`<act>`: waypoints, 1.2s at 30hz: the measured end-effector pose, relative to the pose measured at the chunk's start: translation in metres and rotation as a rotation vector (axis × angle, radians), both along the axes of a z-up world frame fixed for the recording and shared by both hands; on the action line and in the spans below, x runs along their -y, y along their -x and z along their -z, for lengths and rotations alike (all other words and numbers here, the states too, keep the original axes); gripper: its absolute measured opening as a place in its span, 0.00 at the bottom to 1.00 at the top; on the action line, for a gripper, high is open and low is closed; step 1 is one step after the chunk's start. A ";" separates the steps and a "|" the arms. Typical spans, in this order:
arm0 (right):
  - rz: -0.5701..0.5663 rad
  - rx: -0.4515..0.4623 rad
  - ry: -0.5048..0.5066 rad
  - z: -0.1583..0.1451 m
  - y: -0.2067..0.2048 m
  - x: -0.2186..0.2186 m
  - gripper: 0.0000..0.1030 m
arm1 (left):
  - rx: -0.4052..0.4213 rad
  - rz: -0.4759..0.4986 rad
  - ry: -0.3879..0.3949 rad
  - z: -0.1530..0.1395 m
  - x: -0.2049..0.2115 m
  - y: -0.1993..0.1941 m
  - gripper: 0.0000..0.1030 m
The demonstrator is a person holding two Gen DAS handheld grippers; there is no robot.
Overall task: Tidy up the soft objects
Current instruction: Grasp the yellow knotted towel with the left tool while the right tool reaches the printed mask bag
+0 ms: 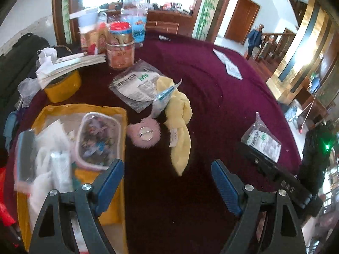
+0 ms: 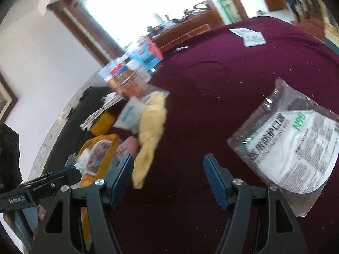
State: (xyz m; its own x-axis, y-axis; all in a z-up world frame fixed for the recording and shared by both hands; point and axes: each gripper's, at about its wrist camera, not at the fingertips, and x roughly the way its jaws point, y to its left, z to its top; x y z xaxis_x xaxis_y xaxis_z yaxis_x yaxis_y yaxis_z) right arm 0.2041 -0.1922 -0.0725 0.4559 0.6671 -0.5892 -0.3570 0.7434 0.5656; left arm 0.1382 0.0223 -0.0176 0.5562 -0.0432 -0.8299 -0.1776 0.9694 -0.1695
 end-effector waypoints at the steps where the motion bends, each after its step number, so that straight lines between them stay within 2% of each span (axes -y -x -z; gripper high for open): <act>1: -0.003 -0.028 -0.023 0.004 -0.003 0.002 0.66 | -0.017 0.004 0.008 0.004 0.002 -0.011 0.85; 3: 0.004 -0.034 -0.043 0.005 -0.004 0.007 0.66 | -0.050 0.016 0.008 0.010 0.006 -0.030 0.85; 7: 0.064 -0.027 -0.023 0.006 -0.005 0.014 0.66 | -0.120 0.051 -0.023 0.024 0.018 -0.073 0.85; 10: 0.077 -0.059 -0.040 0.011 -0.009 0.018 0.66 | -0.175 0.014 0.005 0.037 0.017 -0.100 0.85; 14: 0.095 -0.087 -0.052 0.016 -0.012 0.024 0.65 | -0.221 -0.001 0.004 0.053 0.018 -0.122 0.84; 16: 0.095 -0.093 -0.055 0.017 -0.013 0.024 0.66 | -0.236 -0.001 -0.001 0.059 0.020 -0.127 0.77; 18: 0.086 -0.098 -0.055 0.018 -0.013 0.022 0.66 | -0.288 -0.016 0.000 0.070 0.021 -0.134 0.57; 19: 0.082 -0.098 -0.055 0.018 -0.013 0.021 0.66 | -0.310 -0.035 -0.018 0.075 0.021 -0.136 0.53; 20: 0.080 -0.094 -0.052 0.017 -0.012 0.020 0.66 | -0.298 -0.057 -0.037 0.074 0.019 -0.136 0.44; 22: 0.077 -0.086 -0.045 0.016 -0.011 0.019 0.66 | -0.297 -0.060 -0.022 0.072 0.017 -0.132 0.37; 24: 0.081 -0.079 -0.041 0.015 -0.010 0.019 0.66 | -0.292 -0.044 -0.025 0.068 0.018 -0.124 0.26; 25: 0.082 -0.078 -0.040 0.015 -0.010 0.019 0.66 | -0.298 -0.042 -0.037 0.066 0.018 -0.119 0.25; 30: 0.100 -0.081 -0.041 0.015 -0.010 0.022 0.66 | -0.318 0.008 0.006 0.063 0.022 -0.064 0.25; 36: 0.127 -0.082 -0.034 0.015 -0.011 0.026 0.66 | -0.282 0.026 0.028 0.062 0.029 0.005 0.25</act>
State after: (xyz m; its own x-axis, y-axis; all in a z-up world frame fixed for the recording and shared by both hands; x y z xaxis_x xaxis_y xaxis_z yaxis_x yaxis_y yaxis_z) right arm 0.2156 -0.2182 -0.0877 0.4894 0.6271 -0.6061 -0.2126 0.7598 0.6145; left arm 0.1336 -0.0069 -0.0801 0.3021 -0.0789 -0.9500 -0.1970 0.9699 -0.1432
